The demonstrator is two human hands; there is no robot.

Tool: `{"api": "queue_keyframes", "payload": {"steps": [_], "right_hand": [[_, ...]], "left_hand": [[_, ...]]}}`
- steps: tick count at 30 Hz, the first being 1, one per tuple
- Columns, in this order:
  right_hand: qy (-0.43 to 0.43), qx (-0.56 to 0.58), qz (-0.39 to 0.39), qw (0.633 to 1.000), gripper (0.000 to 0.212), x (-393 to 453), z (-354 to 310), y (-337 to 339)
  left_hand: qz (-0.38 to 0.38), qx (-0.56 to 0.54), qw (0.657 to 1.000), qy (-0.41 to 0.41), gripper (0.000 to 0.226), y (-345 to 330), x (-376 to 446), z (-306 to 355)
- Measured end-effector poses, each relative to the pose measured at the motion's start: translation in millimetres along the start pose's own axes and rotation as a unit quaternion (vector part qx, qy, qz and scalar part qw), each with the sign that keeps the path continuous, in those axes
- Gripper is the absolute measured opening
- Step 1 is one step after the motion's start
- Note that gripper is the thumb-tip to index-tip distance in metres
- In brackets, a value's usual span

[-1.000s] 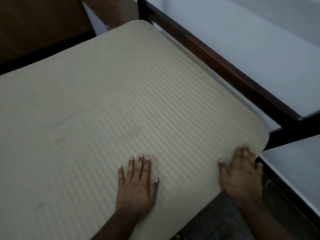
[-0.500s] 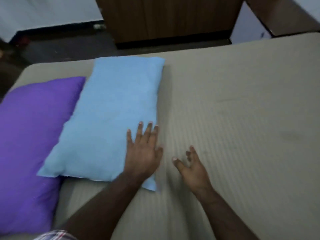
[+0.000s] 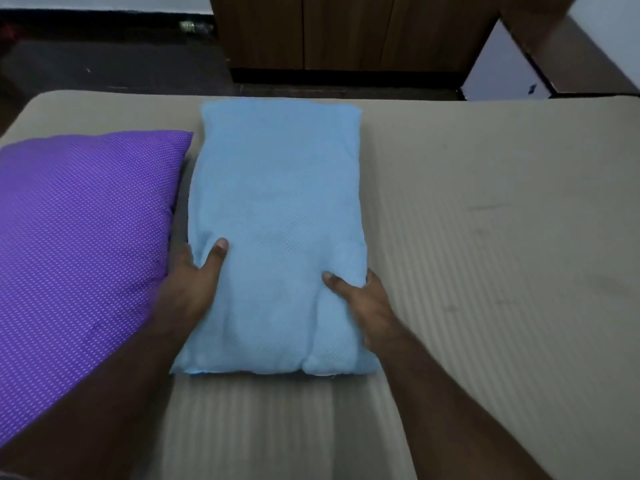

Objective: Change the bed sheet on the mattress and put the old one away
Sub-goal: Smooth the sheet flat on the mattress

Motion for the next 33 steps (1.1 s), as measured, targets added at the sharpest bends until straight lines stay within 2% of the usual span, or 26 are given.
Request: {"api": "queue_keyframes", "payload": {"steps": [2,3,4,6,9,10,12,13,15,17,19,20,23,26,29,31,33], "right_hand": [[0.064,-0.054,0.066,0.994,0.048,-14.9,-15.5,40.0],[0.086,-0.080,0.102,0.988,0.041,-26.1,-20.9,69.1],[0.096,-0.094,0.130,0.982,0.038,-41.5,-24.7,101.3],[0.058,-0.125,0.147,0.980,0.042,-71.7,-19.5,163.2],[-0.036,-0.148,0.116,0.981,0.071,-93.3,0.2,226.4],[-0.038,-0.136,0.097,0.985,0.087,-90.9,3.0,236.1],[-0.034,-0.083,0.033,0.995,0.113,-71.1,3.2,234.4],[-0.023,-0.061,0.000,0.998,0.110,-61.0,2.7,236.1],[0.033,-0.077,-0.005,0.996,0.074,-47.2,-8.2,241.2],[0.087,-0.121,0.059,0.987,0.057,-53.3,-24.5,276.1],[0.142,-0.164,0.107,0.970,0.055,-77.3,-44.9,327.7],[0.163,-0.173,0.130,0.962,0.056,-91.7,-53.4,359.8],[0.208,-0.175,0.195,0.943,0.055,-136.4,-62.7,464.2],[0.226,-0.140,0.268,0.926,0.049,-185.9,-53.4,575.1],[0.234,-0.132,0.329,0.905,0.054,-236.2,-42.4,676.9],[0.216,-0.135,0.363,0.896,0.049,-259.6,-31.9,740.4],[0.208,-0.146,0.395,0.883,0.045,-279.2,-23.4,795.5]], "left_hand": [[-0.052,-0.093,0.994,0.004,0.098,-22.4,-5.4,12.3],[-0.084,-0.125,0.989,0.011,0.090,-37.2,-13.0,17.9],[-0.100,-0.144,0.984,0.026,0.082,-53.3,-24.0,21.5],[-0.055,-0.142,0.988,0.034,0.070,-83.5,-45.9,23.9],[0.046,-0.213,0.976,0.022,0.073,-125.9,-82.3,35.9],[0.055,-0.256,0.964,0.045,0.072,-141.3,-92.0,39.0],[0.012,-0.309,0.950,0.035,0.078,-165.0,-98.8,47.1],[-0.042,-0.322,0.946,0.020,0.083,-183.6,-101.2,55.7],[-0.134,-0.365,0.920,0.034,0.076,-207.8,-111.4,72.8],[-0.097,-0.363,0.926,0.041,0.053,-231.1,-129.7,96.4],[-0.020,-0.352,0.935,0.039,0.016,-261.1,-169.5,133.1],[-0.007,-0.356,0.933,0.046,0.005,-282.3,-191.5,155.2],[-0.008,-0.370,0.928,0.049,0.006,-356.9,-250.5,221.7],[-0.038,-0.378,0.925,0.015,0.009,-437.0,-307.0,289.5],[-0.089,-0.375,0.923,-0.011,0.033,-516.5,-365.4,346.8],[-0.130,-0.368,0.921,-0.008,0.050,-569.5,-397.7,369.4],[-0.169,-0.345,0.923,0.001,0.058,-622.8,-423.1,384.1]]}}
Point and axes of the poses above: each hand's wrist, its own x-axis towards the middle knuckle, its own y-axis out of the back of the hand, z = x × y, the point moved 5 cm from there along x, towards the middle knuckle, and after that the axes turned 5 degrees about -z, right-handed, at the moved point
